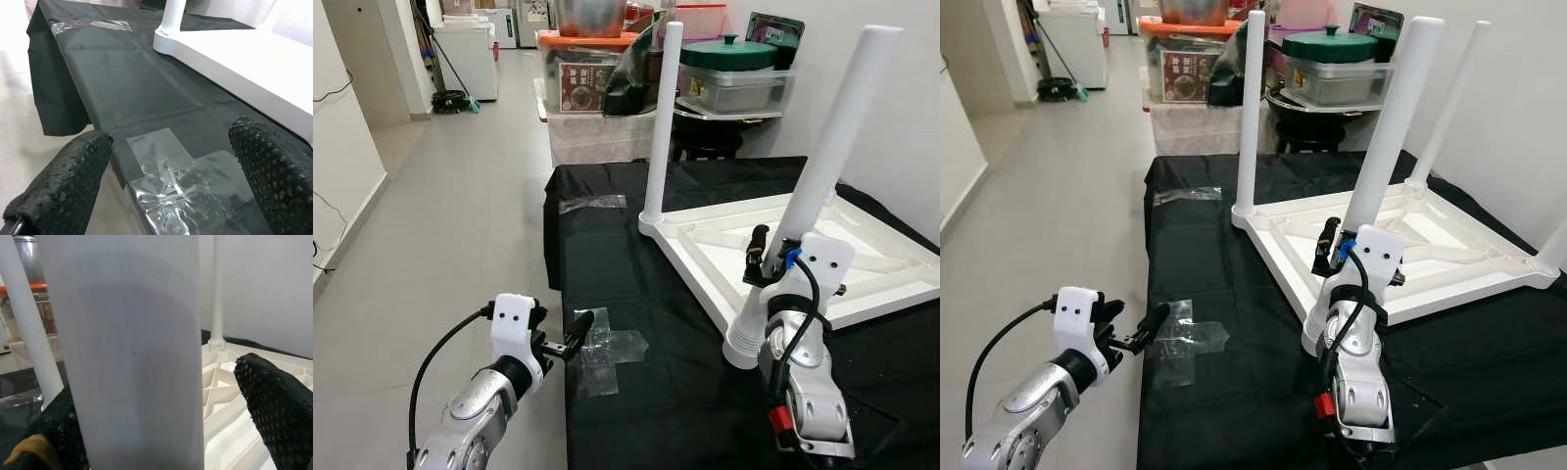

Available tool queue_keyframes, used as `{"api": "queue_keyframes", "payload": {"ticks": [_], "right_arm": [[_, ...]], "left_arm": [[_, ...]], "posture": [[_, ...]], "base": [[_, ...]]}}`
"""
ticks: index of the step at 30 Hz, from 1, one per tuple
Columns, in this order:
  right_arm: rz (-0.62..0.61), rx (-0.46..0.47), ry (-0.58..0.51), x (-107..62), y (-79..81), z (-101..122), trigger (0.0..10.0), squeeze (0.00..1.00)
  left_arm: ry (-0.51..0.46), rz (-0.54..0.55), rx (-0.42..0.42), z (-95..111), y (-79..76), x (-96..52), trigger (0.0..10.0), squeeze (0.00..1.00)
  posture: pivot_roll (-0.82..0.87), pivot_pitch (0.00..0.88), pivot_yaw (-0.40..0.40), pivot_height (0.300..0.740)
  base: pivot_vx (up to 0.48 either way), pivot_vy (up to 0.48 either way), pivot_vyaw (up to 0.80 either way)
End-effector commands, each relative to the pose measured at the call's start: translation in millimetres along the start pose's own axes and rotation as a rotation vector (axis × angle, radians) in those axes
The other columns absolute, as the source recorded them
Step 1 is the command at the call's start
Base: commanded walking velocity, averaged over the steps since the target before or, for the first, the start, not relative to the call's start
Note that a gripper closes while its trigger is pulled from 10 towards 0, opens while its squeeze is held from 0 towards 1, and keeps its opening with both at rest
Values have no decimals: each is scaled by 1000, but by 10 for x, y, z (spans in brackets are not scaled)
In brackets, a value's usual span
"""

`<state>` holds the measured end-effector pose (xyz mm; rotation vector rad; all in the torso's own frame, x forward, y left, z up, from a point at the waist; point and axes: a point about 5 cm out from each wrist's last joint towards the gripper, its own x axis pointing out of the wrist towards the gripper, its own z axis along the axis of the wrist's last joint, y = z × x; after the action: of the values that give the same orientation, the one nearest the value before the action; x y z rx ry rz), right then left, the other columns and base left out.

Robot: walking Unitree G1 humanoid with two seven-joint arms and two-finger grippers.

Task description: Building children table

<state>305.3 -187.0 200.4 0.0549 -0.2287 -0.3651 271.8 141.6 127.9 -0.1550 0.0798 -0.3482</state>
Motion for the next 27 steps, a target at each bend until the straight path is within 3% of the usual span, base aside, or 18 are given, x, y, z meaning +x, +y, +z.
{"api": "queue_keyframes", "payload": {"ticks": [1, 2, 27], "right_arm": [[10, 20, 6, 31, 8, 48, 3098, 0], [14, 22, 9, 32, 10, 49, 0, 0], [108, 44, 65, 40, 13, 43, 0, 0]], "left_arm": [[16, 2, 11, -37, 16, 6, 10000, 0], [16, 2, 11, -38, 17, 5, 10000, 0], [19, 1, 14, -45, 13, 3, 10000, 0]], "posture": [[48, 0, -29, 740], [48, 0, -29, 740], [44, 0, -26, 740]], "base": [[0, 0, 0], [0, 0, 0], [0, 0, 0]]}}
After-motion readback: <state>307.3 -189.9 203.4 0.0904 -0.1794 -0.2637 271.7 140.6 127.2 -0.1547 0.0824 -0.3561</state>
